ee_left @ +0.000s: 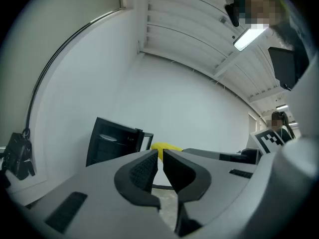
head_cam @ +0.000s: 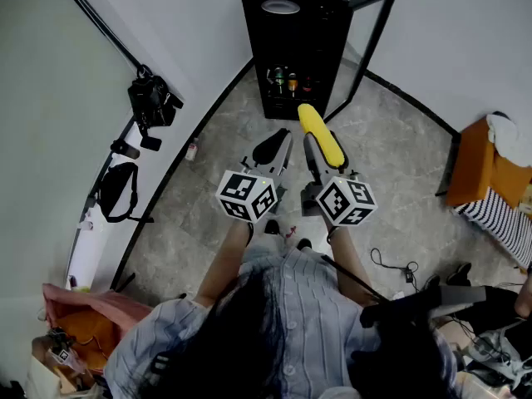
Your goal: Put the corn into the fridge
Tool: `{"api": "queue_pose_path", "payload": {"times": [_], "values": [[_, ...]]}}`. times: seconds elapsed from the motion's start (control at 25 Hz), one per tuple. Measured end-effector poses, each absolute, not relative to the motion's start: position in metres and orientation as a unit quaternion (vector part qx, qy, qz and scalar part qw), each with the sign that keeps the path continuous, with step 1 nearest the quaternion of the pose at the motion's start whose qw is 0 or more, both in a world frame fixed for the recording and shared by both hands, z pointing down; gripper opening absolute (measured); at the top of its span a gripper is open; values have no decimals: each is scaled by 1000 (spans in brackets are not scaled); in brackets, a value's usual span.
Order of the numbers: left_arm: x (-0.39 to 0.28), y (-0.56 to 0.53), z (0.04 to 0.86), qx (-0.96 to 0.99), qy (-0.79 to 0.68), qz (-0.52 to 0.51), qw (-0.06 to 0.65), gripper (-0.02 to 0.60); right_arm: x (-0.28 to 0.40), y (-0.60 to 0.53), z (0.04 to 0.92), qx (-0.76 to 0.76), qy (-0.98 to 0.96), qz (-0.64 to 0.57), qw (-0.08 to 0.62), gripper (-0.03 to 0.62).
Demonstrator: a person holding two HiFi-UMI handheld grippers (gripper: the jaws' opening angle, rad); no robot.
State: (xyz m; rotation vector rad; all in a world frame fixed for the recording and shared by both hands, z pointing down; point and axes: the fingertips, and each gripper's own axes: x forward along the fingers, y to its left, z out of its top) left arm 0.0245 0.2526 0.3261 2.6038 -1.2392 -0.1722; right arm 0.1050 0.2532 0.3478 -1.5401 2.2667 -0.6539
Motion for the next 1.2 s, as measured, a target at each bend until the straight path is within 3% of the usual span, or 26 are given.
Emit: {"api": "queue_pose_path", "payload": {"times": [1.2], "values": [[-69,178,353,900,-401,-58,158,40,16,191,367,-529,776,-282,195,253]]}}
